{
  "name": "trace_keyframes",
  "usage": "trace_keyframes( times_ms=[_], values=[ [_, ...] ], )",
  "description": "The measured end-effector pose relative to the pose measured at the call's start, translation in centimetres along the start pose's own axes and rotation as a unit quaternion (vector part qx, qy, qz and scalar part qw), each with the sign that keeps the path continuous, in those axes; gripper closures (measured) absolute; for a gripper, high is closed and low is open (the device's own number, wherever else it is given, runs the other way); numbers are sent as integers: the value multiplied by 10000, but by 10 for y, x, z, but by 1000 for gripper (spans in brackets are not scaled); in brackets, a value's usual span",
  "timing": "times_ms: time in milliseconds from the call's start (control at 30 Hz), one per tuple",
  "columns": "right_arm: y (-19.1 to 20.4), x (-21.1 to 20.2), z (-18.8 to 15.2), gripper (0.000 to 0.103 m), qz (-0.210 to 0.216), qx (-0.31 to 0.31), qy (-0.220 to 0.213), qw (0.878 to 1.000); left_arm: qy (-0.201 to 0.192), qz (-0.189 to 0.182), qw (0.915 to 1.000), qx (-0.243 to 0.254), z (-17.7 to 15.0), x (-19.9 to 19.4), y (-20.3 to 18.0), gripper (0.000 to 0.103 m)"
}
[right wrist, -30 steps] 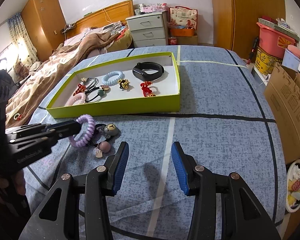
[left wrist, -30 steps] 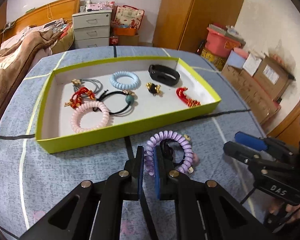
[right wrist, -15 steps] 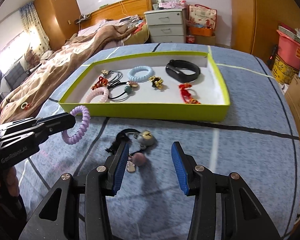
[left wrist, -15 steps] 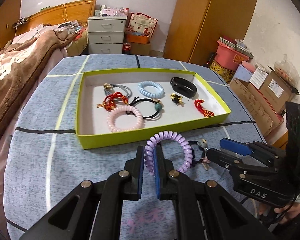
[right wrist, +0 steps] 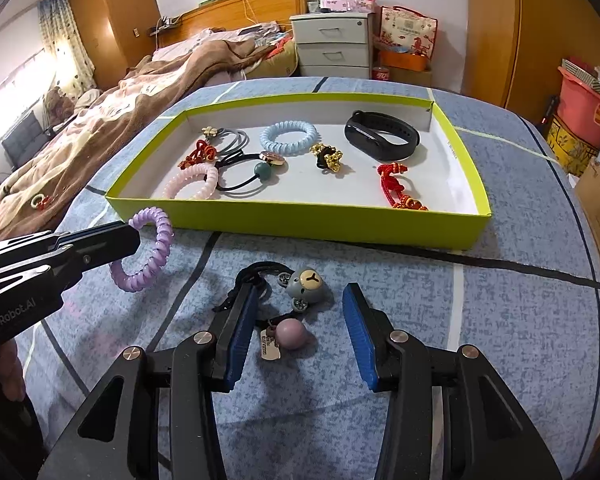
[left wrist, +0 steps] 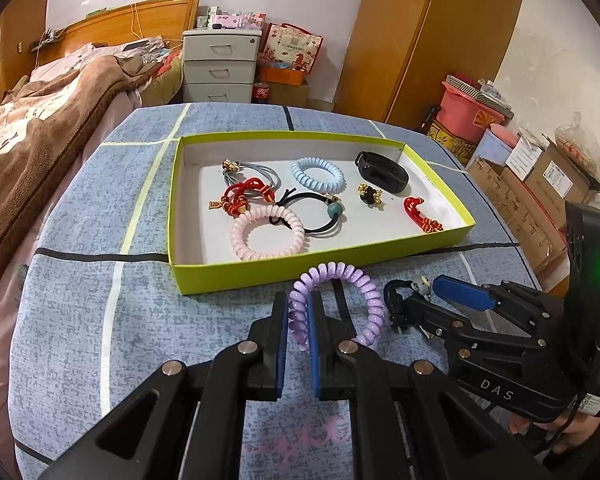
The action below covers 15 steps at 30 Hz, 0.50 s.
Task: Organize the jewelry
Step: 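Grasp the black keychain with grey bear with the right tool while the left holds the lilac coil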
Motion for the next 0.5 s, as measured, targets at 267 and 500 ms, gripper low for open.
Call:
trace_keyframes(
  times_ms=[267,500],
  values=[
    [-5,-1,1,82,-156,-24,-38,9999,-31,43,10000,56,0,0,-2,93],
    [-6,-2,3,85,-129,39,-64,9999,-49,16,9999,90,3,-1,-6,93]
  ],
)
Point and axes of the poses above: each gripper's, at about its wrist camera, not at the fingertips, and x roughly the way its jaws point, y to its left, z to its top, the point moved 5 cm from there along x, roughly the way its jaws point, and after that the axes turned 15 degrees about -y, right-handed, at the moved point
